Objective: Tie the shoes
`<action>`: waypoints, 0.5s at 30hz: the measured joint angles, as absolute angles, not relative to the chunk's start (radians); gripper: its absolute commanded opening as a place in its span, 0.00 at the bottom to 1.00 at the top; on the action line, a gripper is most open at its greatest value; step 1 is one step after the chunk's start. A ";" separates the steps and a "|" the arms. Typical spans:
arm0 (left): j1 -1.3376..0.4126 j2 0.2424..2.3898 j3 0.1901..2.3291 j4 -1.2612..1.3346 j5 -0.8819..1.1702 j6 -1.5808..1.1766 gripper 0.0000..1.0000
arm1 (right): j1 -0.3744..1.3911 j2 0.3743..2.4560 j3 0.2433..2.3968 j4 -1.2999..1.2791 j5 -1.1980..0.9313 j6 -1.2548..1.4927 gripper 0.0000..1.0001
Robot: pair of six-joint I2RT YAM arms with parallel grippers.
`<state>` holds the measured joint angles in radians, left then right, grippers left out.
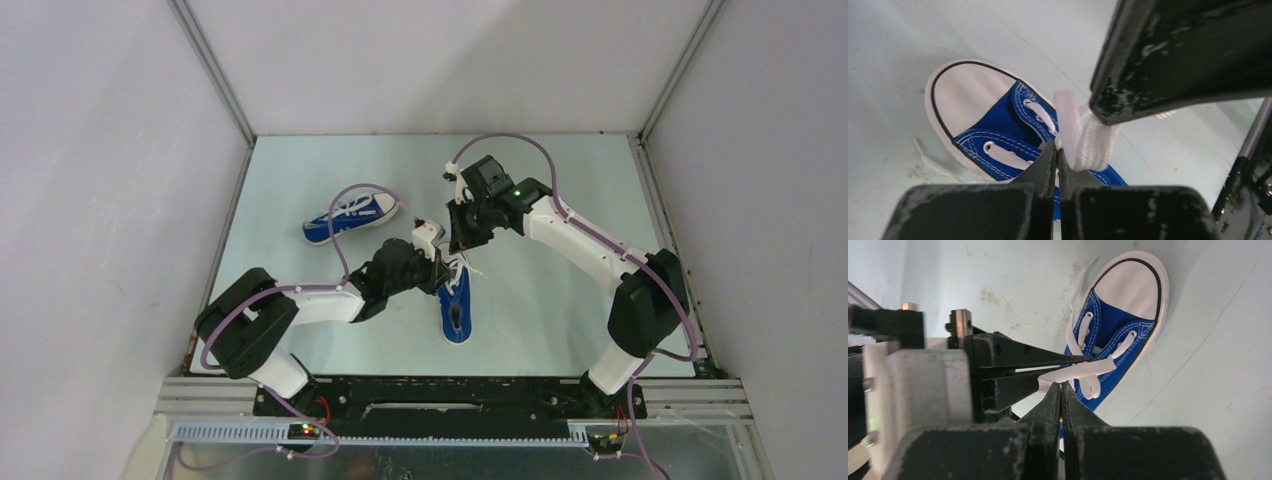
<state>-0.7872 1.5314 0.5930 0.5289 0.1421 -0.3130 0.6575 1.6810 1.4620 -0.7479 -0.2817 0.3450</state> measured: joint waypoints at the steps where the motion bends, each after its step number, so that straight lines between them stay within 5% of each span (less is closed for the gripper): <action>1: -0.787 1.531 0.590 0.540 0.154 -0.313 0.00 | 0.657 1.681 1.454 -0.748 -0.278 0.348 0.00; 15: -0.785 1.562 0.602 0.558 0.225 -0.313 0.00 | 0.659 1.662 1.417 -0.762 -0.236 0.340 0.00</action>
